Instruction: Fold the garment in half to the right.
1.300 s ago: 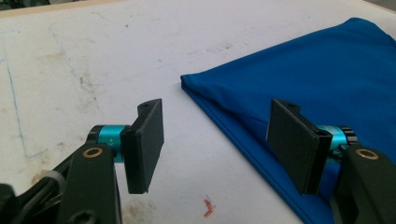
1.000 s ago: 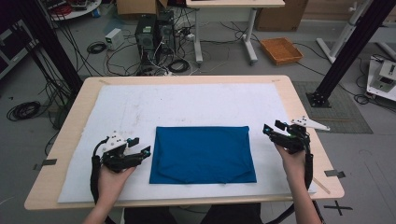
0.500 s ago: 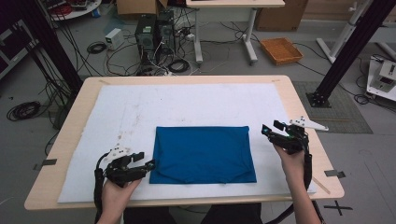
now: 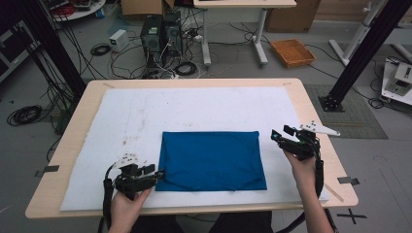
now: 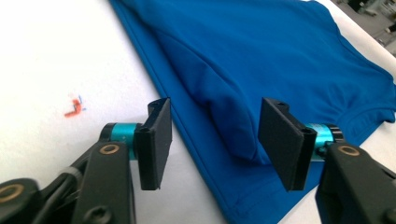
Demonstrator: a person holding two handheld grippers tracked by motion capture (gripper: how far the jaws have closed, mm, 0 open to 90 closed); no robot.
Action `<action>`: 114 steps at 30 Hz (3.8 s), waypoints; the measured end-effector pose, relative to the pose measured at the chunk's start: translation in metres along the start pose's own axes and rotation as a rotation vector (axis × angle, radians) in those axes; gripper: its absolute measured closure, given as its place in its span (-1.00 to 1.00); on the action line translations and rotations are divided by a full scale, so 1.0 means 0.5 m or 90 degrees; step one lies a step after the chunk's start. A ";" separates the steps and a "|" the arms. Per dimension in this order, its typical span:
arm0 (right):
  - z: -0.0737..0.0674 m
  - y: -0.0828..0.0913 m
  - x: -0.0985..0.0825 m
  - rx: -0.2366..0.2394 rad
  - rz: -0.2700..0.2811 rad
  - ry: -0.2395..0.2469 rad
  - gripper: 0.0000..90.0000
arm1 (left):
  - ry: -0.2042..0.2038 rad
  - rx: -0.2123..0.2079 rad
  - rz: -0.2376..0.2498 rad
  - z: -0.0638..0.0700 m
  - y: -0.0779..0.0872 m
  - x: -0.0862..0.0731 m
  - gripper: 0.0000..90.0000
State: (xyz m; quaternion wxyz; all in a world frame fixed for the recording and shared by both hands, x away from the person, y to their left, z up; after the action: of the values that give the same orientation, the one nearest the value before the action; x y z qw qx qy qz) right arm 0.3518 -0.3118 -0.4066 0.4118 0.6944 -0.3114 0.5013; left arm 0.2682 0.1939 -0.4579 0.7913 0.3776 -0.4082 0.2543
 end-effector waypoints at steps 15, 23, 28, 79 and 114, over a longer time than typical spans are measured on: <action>-0.005 -0.004 0.000 0.004 -0.001 0.005 -0.11 | 0.061 0.014 -0.016 -0.001 -0.011 -0.002 0.00; -0.004 -0.003 0.001 0.004 -0.003 0.001 -0.11 | 0.079 0.018 -0.013 -0.005 -0.009 -0.003 0.07; -0.006 -0.006 0.000 0.006 -0.005 0.003 -0.11 | 0.084 0.018 -0.012 -0.002 -0.014 -0.002 0.06; -0.371 -0.310 0.040 0.229 -0.107 0.058 0.16 | 0.046 0.044 -0.022 0.035 -0.037 -0.009 0.73; -0.563 -0.513 -0.003 0.183 -0.221 0.156 0.95 | 0.039 0.022 -0.005 0.031 -0.029 -0.005 0.83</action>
State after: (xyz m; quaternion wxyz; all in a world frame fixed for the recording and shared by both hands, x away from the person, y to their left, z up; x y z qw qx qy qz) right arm 0.4446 0.0570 -0.4302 0.4236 0.7227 -0.0606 0.5427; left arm 0.2700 0.1724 -0.4599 0.7979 0.3847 -0.3777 0.2697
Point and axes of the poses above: each handheld gripper's, and its own axes: y roughly backward along the jaws, x roughly out of its top, z roughly to its right, the point moved 1 cm from there along -y, roughly forward along the jaws, and after that the axes turned 9 degrees about z, right-handed, at the moved point
